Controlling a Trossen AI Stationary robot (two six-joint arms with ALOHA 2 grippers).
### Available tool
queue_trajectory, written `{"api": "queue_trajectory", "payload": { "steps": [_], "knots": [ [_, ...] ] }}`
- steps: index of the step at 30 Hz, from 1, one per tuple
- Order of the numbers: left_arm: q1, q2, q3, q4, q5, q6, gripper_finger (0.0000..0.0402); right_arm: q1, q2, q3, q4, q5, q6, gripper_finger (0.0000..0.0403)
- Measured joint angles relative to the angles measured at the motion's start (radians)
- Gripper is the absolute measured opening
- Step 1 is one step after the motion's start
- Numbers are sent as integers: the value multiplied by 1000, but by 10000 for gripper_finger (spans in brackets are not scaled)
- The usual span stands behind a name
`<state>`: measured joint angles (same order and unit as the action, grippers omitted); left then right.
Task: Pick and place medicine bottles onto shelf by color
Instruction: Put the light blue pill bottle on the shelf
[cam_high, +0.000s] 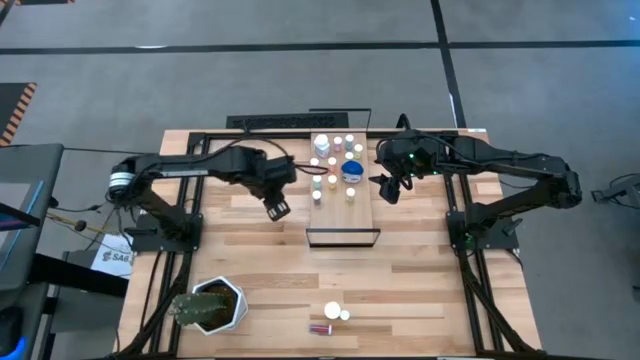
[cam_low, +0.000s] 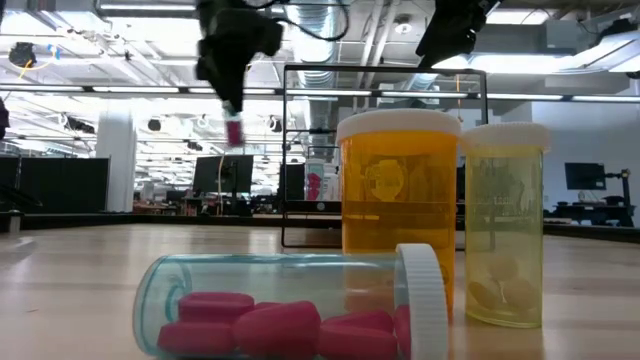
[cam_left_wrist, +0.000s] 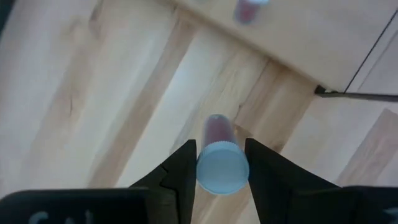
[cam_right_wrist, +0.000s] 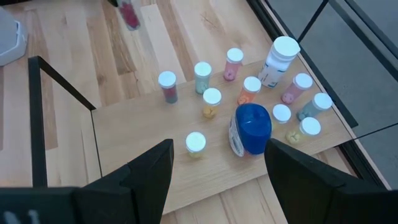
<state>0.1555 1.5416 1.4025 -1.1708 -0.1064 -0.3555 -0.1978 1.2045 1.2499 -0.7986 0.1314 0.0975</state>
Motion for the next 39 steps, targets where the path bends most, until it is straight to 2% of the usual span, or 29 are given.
{"api": "queue_trajectory", "payload": {
  "steps": [7, 17, 25, 33, 39],
  "knots": [
    [0, 149, 206, -25, 29, 67, 107, 0, 0, 0, 0, 0, 0, 276],
    [-60, 295, 366, -16, 66, 25, 108, 0, 0, 0, -1, 0, 0, 276],
    [-103, 405, 436, -3, 76, 3, 108, 0, 0, 0, -1, 0, 0, 276],
    [-104, 461, 438, 55, 101, 3, 108, 0, 0, 0, -1, 0, 0, 276],
    [-104, 490, 438, 29, 94, 8, 108, 0, 0, 0, 4, 0, 0, 276]
  ]
}}
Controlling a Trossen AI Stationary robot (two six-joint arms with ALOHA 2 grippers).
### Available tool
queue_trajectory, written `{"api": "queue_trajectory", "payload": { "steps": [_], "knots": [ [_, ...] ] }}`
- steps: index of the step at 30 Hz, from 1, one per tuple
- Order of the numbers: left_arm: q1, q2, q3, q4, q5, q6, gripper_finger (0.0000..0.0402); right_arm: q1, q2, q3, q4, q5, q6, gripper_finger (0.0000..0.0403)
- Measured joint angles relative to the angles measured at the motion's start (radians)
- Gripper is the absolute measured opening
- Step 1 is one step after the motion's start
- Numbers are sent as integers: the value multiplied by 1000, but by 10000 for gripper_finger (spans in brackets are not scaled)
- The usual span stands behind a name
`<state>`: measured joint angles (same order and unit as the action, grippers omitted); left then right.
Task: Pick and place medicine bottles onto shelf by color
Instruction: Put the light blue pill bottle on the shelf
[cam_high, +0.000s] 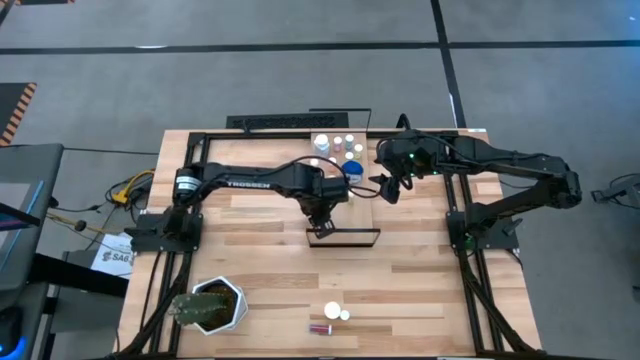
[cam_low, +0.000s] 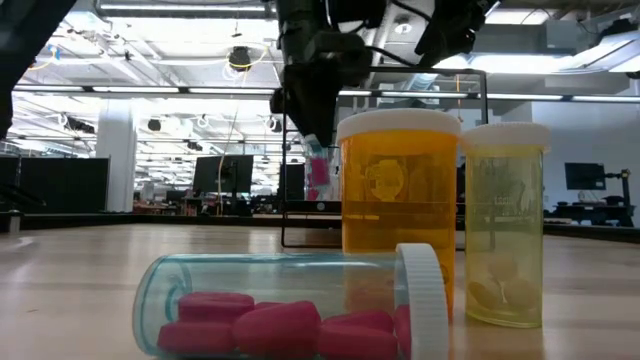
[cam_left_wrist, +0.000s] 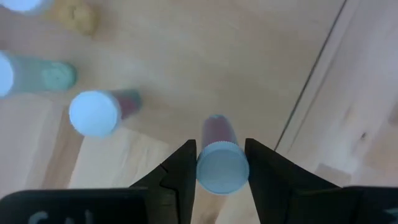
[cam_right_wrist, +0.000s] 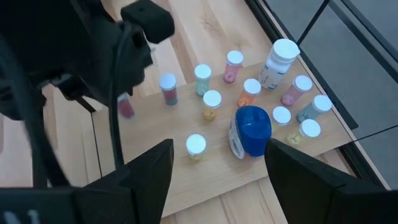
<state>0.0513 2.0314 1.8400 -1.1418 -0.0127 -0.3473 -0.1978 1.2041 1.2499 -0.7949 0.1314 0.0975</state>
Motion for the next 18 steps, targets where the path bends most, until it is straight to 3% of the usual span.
{"api": "queue_trajectory", "payload": {
  "steps": [18],
  "knots": [
    [-2, 11, -35, 7, -9, 22, 108, 0, 0, 0, 18, 0, 0, 276]
  ]
}}
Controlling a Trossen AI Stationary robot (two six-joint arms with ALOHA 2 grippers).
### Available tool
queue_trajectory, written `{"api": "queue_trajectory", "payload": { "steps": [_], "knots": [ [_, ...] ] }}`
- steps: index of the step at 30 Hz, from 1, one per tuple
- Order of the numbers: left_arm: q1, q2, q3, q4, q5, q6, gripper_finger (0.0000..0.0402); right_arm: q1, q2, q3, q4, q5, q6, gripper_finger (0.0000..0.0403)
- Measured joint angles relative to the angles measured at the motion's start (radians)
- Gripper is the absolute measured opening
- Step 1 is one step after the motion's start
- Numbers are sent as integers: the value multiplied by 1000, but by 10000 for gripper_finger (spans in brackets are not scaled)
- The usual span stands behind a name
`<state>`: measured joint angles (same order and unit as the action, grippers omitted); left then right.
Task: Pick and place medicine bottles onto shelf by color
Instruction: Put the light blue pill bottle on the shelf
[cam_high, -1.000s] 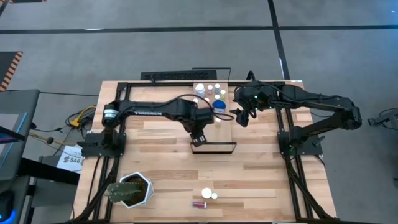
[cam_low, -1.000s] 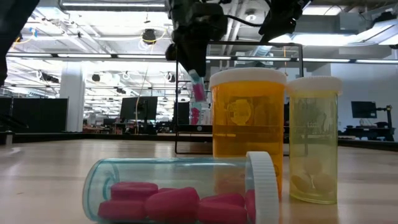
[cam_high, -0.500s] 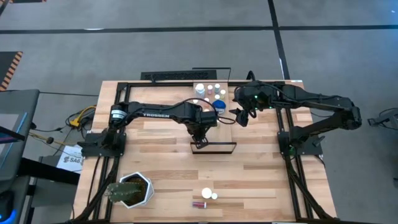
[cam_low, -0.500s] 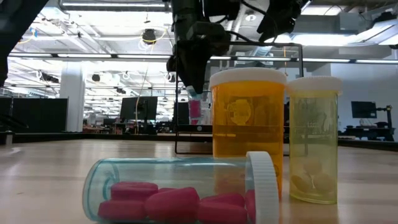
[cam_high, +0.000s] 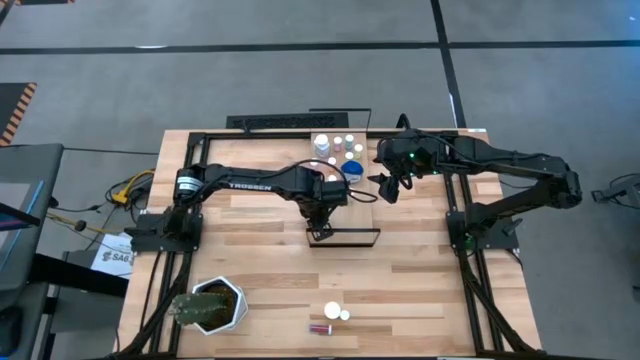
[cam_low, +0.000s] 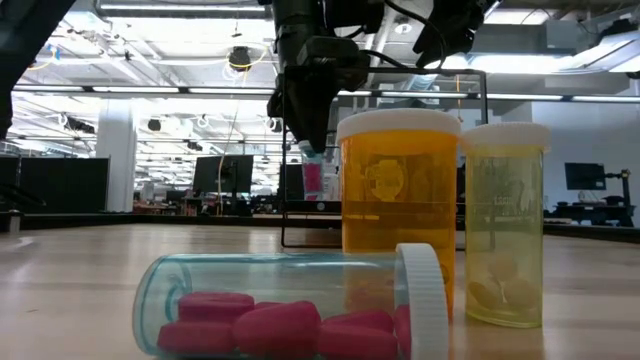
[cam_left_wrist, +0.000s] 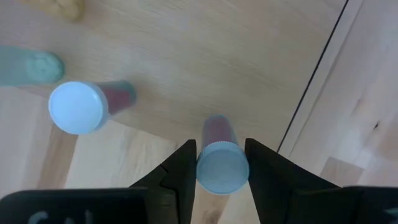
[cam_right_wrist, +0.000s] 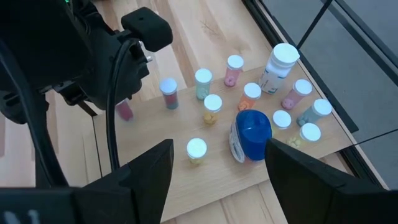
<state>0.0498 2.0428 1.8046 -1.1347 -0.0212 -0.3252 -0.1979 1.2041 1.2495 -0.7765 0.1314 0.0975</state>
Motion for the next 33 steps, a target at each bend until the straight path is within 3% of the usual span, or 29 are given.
{"api": "queue_trajectory", "payload": {
  "steps": [18, 33],
  "knots": [
    [0, 0, -2, -1, -29, 0, 108, 0, 0, 0, 0, 0, 0, 276],
    [2, 2, -3, -6, -45, -117, 133, 0, 0, 0, 0, 0, 0, 276]
  ]
}}
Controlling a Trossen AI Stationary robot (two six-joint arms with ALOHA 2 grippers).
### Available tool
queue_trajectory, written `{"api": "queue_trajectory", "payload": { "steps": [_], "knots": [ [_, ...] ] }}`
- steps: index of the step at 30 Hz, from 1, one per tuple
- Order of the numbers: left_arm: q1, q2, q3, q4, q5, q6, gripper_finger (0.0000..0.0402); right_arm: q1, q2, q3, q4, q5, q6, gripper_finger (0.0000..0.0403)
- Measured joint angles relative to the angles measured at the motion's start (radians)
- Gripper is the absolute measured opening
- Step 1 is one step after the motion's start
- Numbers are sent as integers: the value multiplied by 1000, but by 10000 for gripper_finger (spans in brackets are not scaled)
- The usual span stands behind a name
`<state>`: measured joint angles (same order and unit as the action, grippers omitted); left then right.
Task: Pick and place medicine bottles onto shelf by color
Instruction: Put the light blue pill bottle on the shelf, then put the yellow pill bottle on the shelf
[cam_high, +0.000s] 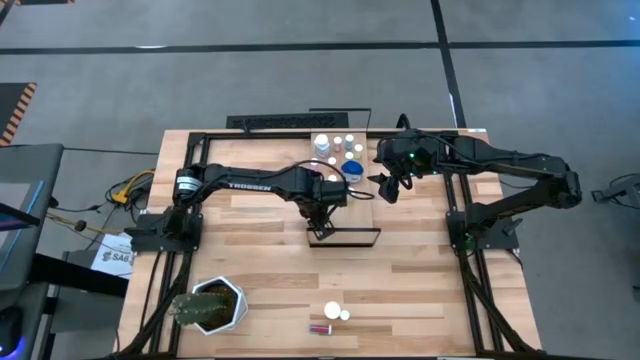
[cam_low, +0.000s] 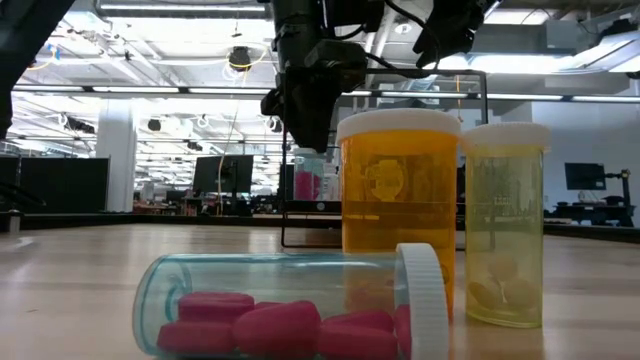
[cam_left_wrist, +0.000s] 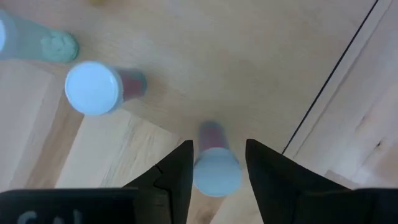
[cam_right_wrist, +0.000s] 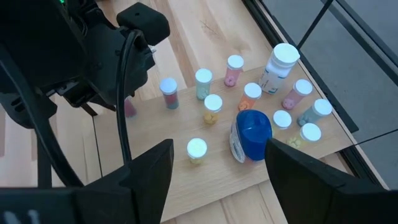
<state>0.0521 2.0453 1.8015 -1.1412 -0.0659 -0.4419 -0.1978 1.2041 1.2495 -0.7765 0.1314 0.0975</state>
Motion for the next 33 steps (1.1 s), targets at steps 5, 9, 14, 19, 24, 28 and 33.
{"api": "queue_trajectory", "payload": {
  "steps": [5, 9, 14, 19, 24, 28, 33],
  "knots": [
    [3, 0, 0, 10, -16, -6, 133, 0, 0, 0, 0, 0, 0, 276],
    [5, 0, 0, 17, -15, -4, 133, 0, 0, 0, 0, 0, 0, 276],
    [5, 1, 5, 15, -33, 12, 133, 0, 0, 0, 0, 0, 0, 276],
    [-2, 8, 71, -72, -95, 40, 134, 0, 0, 0, 0, 0, 0, 276],
    [-13, 7, 130, -198, -265, 67, 152, 0, 0, 0, 0, 0, 0, 276],
    [-26, 6, 152, -265, -314, 57, 172, 0, 0, 0, 0, 0, 0, 276],
    [-27, -28, 156, -347, -359, 36, 196, 0, 0, 0, 0, 0, 0, 276]
  ]
}}
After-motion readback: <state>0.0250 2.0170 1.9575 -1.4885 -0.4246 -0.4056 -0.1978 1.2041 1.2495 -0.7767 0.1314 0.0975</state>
